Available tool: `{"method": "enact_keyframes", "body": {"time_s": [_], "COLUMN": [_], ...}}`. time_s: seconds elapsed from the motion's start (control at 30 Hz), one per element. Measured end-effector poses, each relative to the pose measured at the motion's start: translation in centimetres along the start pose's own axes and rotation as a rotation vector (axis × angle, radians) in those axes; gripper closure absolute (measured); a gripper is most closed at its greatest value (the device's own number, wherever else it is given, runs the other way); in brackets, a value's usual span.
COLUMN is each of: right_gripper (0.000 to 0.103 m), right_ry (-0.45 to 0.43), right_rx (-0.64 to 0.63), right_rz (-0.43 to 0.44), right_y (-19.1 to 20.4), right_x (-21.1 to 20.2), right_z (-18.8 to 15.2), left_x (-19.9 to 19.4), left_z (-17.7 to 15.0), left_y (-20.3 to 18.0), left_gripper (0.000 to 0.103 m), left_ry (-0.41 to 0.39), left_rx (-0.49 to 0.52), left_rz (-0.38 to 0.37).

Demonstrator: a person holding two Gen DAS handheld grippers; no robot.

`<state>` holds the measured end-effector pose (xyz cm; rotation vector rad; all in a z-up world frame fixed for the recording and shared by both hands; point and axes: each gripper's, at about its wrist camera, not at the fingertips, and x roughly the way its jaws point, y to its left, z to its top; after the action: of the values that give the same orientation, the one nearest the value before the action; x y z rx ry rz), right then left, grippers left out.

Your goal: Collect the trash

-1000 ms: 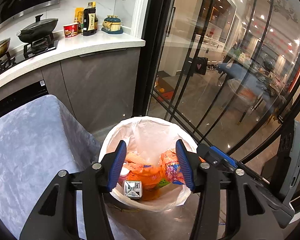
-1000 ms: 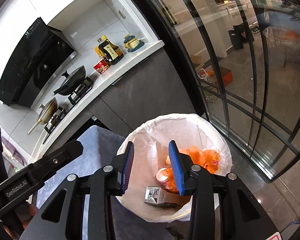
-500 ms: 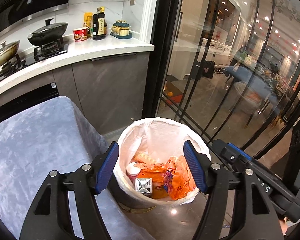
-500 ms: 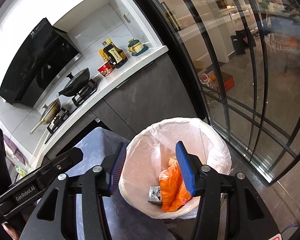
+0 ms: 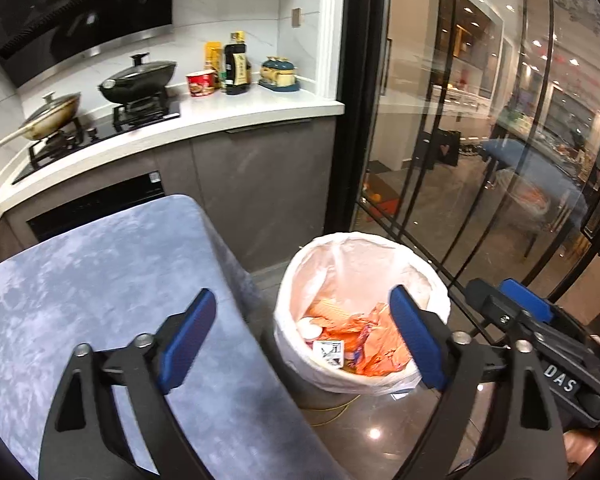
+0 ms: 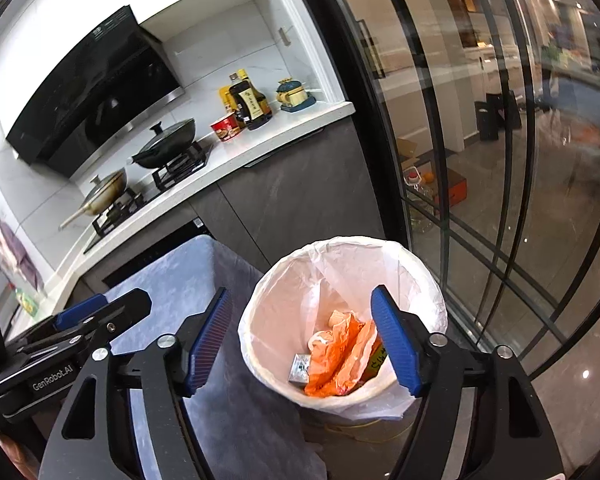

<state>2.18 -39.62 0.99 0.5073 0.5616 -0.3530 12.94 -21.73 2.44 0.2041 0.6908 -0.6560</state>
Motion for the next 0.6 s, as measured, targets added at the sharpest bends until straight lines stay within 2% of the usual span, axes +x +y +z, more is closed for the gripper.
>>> {"method": "enact_keyframes", "body": {"time_s": [0.17,0.27,0.37,0.6], "right_gripper": [0.031,0.025,0.019,0.018], "right_ry": [0.006,0.006,0.007,0.031], "right_rx": [-0.070,-0.097,-0.105,-0.134], "right_rz": [-0.013,-0.023,-0.022,-0.032], "right_y": [1.2,1.7,1.9,2.1], "right_x": [-1.3,-2.1,-2.8,-3.8], "right_z": [-0.7,-1.1,-1.4,-2.5], "left_x": [-1.4,-2.1,-2.8,-3.7], "left_z": [-0.8,-1.4,-2.0,-3.6], "left_y": [0.2,0.4,0.6,0.9], "left_gripper": [0.017,0.016,0.010,0.007], "left_ry": [-0.005,-0.003,-0.003,0.016], "left_rx": [0.000,-0.003,-0.014,-0.032], "left_rz": [0.042,0.063,0.081,0.122]}}
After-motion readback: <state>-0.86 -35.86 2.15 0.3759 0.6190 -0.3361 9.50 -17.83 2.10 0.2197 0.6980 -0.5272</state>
